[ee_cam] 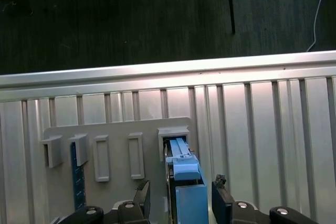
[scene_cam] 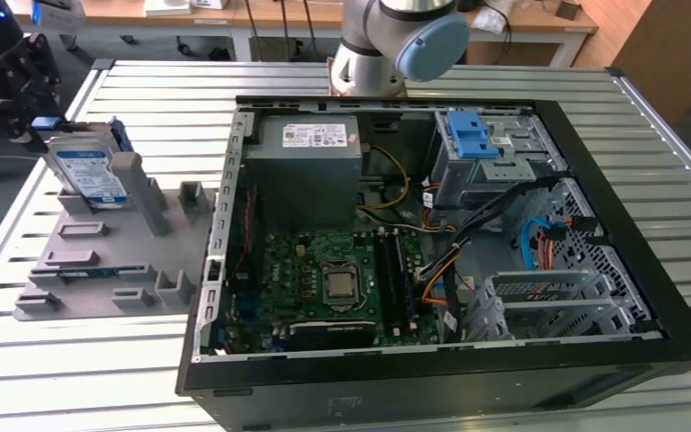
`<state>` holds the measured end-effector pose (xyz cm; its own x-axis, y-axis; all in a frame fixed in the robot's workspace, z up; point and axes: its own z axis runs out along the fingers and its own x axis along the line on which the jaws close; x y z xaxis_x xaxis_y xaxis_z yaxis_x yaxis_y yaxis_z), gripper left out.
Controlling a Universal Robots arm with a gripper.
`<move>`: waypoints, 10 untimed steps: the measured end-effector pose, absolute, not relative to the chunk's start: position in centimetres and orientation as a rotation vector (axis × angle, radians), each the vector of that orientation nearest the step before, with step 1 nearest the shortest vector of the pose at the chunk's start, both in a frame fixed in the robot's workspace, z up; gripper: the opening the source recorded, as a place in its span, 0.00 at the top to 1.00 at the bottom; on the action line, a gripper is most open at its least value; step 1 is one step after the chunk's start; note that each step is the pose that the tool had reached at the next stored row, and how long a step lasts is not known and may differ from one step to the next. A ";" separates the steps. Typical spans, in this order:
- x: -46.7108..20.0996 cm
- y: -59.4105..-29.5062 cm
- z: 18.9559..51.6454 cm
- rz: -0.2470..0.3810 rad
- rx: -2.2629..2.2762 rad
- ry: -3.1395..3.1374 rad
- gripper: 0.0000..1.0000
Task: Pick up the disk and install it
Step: 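Pick up the disk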
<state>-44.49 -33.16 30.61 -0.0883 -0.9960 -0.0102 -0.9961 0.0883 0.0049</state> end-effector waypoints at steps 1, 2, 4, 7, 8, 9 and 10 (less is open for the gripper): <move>-44.5 -33.1 30.5 0.017 -2.118 2.314 0.42; -44.5 -33.0 30.5 0.016 -2.118 2.314 0.42; -44.5 -32.9 30.4 0.016 -2.119 2.314 0.42; -44.5 -32.9 30.2 0.015 -2.120 2.314 0.42; -44.5 -32.9 30.1 0.015 -2.119 2.314 0.42; -44.5 -32.9 30.0 0.015 -2.119 2.314 0.42; -44.5 -32.9 29.9 0.015 -2.119 2.314 0.42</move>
<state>-44.48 -32.88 29.90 -0.0876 -0.9961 -0.0093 -0.9961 0.0876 0.0047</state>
